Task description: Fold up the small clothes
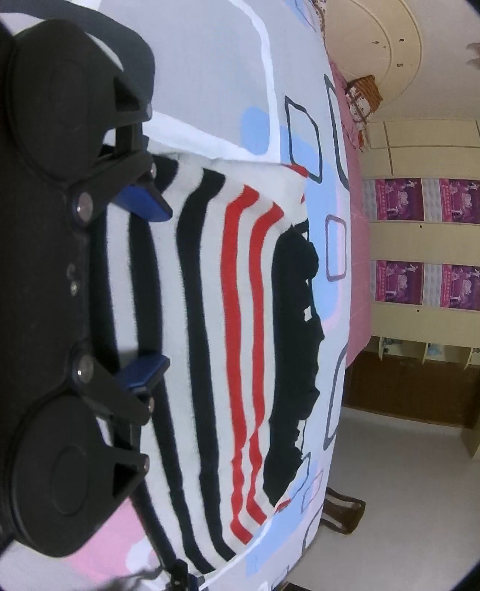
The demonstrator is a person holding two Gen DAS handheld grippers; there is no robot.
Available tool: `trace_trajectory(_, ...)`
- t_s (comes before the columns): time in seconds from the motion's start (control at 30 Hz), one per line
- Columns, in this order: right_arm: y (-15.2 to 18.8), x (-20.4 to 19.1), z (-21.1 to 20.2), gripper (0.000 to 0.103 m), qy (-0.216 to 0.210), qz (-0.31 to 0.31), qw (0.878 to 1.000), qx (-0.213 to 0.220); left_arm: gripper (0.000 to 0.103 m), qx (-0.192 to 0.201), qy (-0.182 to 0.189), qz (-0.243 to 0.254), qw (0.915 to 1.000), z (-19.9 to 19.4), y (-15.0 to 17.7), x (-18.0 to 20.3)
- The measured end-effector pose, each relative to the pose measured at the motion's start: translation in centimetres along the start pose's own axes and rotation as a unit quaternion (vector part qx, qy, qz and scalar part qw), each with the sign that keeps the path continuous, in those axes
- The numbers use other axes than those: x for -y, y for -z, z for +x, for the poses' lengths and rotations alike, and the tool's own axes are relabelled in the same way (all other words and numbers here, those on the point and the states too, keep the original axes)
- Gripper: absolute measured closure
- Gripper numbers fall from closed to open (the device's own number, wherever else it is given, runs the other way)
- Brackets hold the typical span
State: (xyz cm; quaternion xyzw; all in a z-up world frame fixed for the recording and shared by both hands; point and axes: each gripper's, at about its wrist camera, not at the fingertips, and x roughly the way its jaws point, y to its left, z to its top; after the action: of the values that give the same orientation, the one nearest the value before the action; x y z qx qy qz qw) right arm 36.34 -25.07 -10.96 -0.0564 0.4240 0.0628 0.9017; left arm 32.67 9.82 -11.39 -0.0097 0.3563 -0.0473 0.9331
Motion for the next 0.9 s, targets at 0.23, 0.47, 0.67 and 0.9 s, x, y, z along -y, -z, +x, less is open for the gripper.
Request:
trace_trajectory(0.23, -1.6, -4.5, -1.3, 0.057, -0.092, 0.003, 0.995, 0.039, 0.021, -0.008, 0.023, -0.012, 0.9996, -0.4, -1.0, 4.2)
trace_trajectory(0.47, -0.7, -9.3, -0.4, 0.057, -0.128, -0.027, 0.991, 0.026, 0.019, -0.034, 0.011, 0.03, 0.9989, 0.4, 0.0, 7.6)
trace_trajectory(0.67, -0.3, -7.4, -0.4, 0.057, -0.097, -0.025, 0.995, 0.026, 0.02, -0.03, 0.007, 0.023, 0.9993, -0.1, 0.0, 5.7)
trace_trajectory(0.9, 0.0, 0.3, -0.2, 0.057, -0.016, 0.027, 0.999, 0.011, 0.026, -0.026, -0.044, -0.005, 0.9987, -0.9, 0.4, 0.6)
